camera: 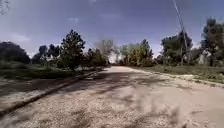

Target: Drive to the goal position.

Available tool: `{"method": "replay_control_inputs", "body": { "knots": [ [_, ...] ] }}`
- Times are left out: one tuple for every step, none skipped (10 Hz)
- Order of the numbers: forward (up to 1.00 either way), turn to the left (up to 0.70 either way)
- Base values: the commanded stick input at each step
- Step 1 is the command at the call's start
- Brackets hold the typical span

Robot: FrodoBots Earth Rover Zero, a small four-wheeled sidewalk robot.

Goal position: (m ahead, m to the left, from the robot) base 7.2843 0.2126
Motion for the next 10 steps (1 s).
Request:
{"method": "replay_control_inputs", "body": {
  "knots": [
    [0.70, 0.00],
    [0.70, 0.00],
    [0.70, 0.00],
    [0.70, 0.00],
    [0.70, 0.00],
    [0.70, 0.00],
    [0.70, 0.00],
    [0.70, 0.00],
    [0.70, 0.00],
    [0.70, 0.00]
  ]
}}
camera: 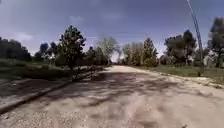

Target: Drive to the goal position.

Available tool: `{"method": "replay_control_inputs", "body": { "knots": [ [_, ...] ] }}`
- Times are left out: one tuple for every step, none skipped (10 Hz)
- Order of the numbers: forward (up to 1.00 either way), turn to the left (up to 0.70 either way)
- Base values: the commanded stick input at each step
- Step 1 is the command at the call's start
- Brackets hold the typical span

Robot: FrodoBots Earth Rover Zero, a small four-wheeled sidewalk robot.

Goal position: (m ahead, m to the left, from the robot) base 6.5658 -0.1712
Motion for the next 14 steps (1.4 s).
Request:
{"method": "replay_control_inputs", "body": {
  "knots": [
    [0.70, 0.00],
    [0.70, 0.00],
    [0.70, 0.00],
    [0.70, -0.07],
    [0.70, -0.27],
    [0.70, -0.33],
    [0.70, -0.35],
    [0.70, -0.34],
    [0.70, -0.20],
    [0.70, 0.00],
    [0.70, 0.00],
    [0.70, 0.00],
    [0.70, 0.00],
    [0.70, 0.00]
  ]
}}
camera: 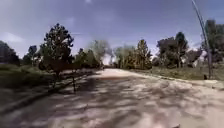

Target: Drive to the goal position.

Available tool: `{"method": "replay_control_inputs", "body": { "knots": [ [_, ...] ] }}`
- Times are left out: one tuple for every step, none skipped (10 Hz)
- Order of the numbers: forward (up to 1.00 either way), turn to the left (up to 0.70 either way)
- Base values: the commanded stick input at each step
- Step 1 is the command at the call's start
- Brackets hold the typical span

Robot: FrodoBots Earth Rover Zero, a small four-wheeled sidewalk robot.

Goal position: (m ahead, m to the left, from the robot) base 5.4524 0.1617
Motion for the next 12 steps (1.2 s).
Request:
{"method": "replay_control_inputs", "body": {
  "knots": [
    [0.70, 0.00],
    [0.70, 0.00],
    [0.70, 0.00],
    [0.70, 0.00],
    [0.70, 0.00],
    [0.70, 0.00],
    [0.70, 0.00],
    [0.70, 0.00],
    [0.70, 0.00],
    [0.70, 0.00],
    [0.70, 0.00],
    [0.70, 0.00]
  ]
}}
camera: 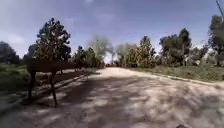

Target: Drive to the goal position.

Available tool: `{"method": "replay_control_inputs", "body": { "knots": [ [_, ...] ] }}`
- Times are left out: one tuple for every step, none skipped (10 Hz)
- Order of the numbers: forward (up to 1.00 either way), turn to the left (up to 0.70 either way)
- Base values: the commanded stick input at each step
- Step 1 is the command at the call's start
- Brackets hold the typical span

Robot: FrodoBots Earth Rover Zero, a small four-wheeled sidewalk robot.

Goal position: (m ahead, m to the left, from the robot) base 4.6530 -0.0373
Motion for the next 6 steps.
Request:
{"method": "replay_control_inputs", "body": {
  "knots": [
    [0.70, 0.00],
    [0.70, 0.00],
    [0.70, 0.00],
    [0.70, 0.00],
    [0.70, 0.00],
    [0.70, 0.00]
  ]
}}
